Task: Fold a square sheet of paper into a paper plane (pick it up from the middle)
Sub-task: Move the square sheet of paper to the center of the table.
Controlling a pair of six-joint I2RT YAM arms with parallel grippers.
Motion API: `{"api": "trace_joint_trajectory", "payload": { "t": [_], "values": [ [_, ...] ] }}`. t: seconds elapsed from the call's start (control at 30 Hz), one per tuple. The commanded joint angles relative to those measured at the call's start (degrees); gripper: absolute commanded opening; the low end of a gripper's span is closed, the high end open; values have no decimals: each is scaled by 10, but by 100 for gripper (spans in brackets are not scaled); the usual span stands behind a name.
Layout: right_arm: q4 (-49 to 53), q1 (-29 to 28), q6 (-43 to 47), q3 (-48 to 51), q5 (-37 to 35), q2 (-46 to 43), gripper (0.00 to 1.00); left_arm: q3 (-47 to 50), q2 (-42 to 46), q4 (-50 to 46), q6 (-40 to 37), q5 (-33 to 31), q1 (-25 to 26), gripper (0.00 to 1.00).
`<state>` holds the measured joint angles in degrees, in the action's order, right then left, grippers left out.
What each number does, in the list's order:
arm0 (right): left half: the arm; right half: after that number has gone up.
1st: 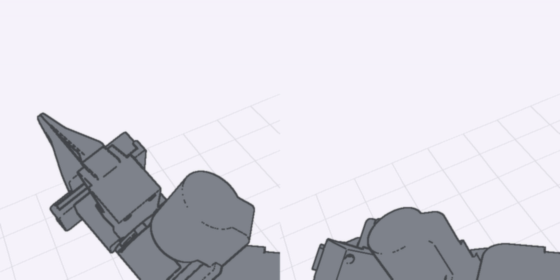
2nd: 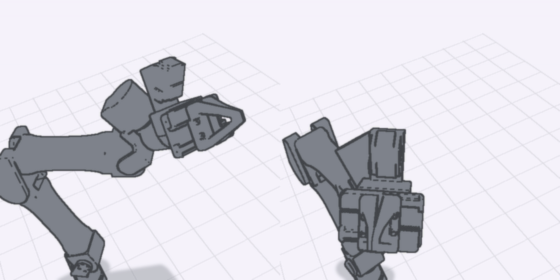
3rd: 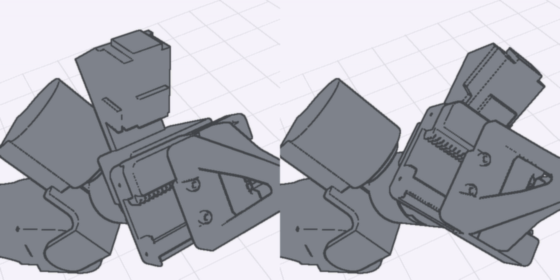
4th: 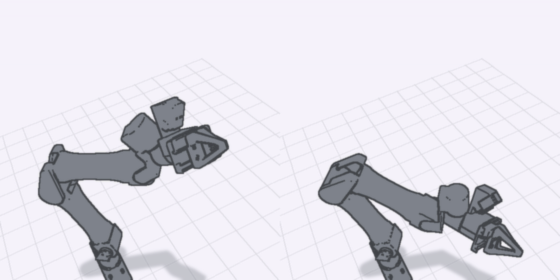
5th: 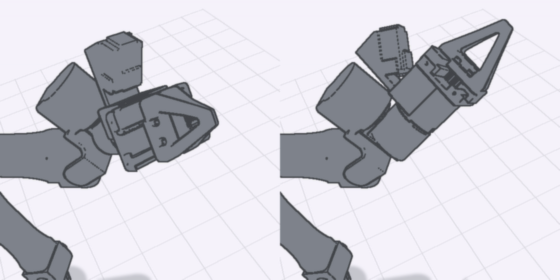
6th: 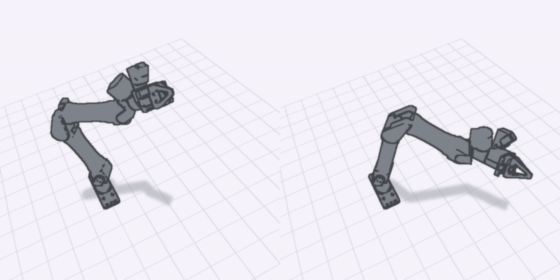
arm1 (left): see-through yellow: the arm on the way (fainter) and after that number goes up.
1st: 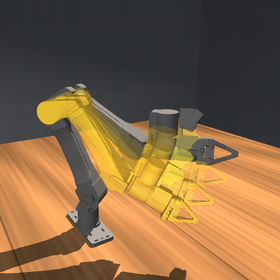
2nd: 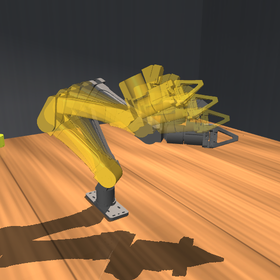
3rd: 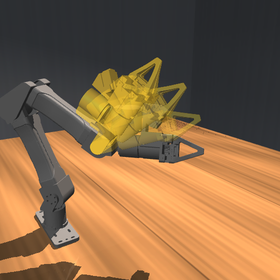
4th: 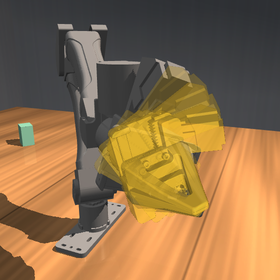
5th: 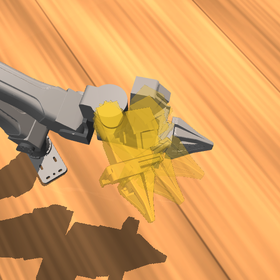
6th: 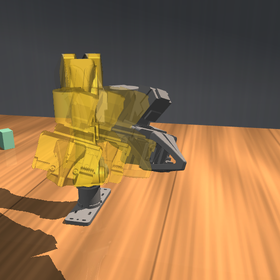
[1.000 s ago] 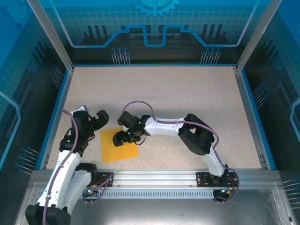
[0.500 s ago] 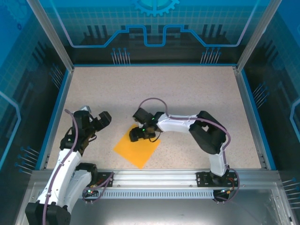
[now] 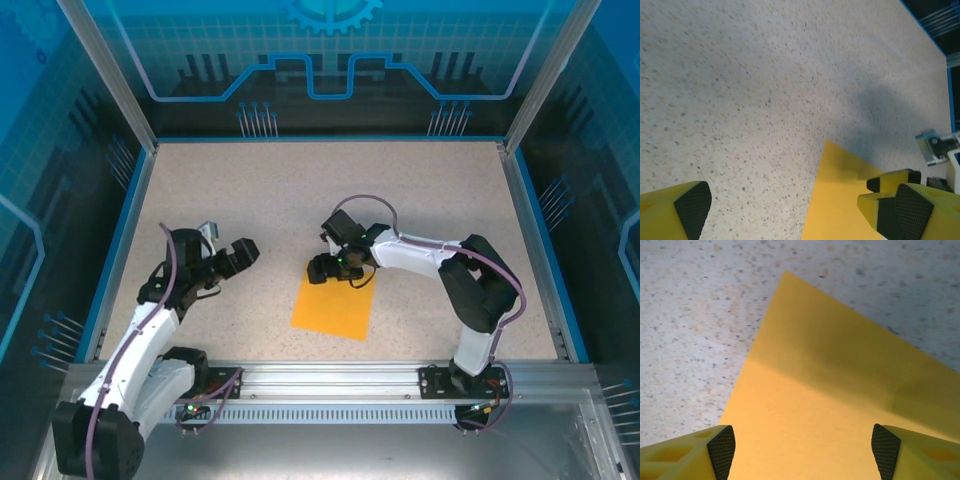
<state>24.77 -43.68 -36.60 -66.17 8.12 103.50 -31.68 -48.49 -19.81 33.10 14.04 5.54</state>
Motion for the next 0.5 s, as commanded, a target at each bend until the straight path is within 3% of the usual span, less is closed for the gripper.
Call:
{"api": "trace_joint_trajectory", "payload": {
  "t": [0.0,0.17,0.47],
  "values": [
    [-7,-26,-15,-28,23,26,75,-8,-12,13,-2,26,14,99],
    [37,-50,-49,-26,-43,28,74,-18,-32,3,-14,35,27,98],
    [17,-44,-76,71,-62,-15,76,-23,-57,2,-29,56,36,98]
  ]
}}
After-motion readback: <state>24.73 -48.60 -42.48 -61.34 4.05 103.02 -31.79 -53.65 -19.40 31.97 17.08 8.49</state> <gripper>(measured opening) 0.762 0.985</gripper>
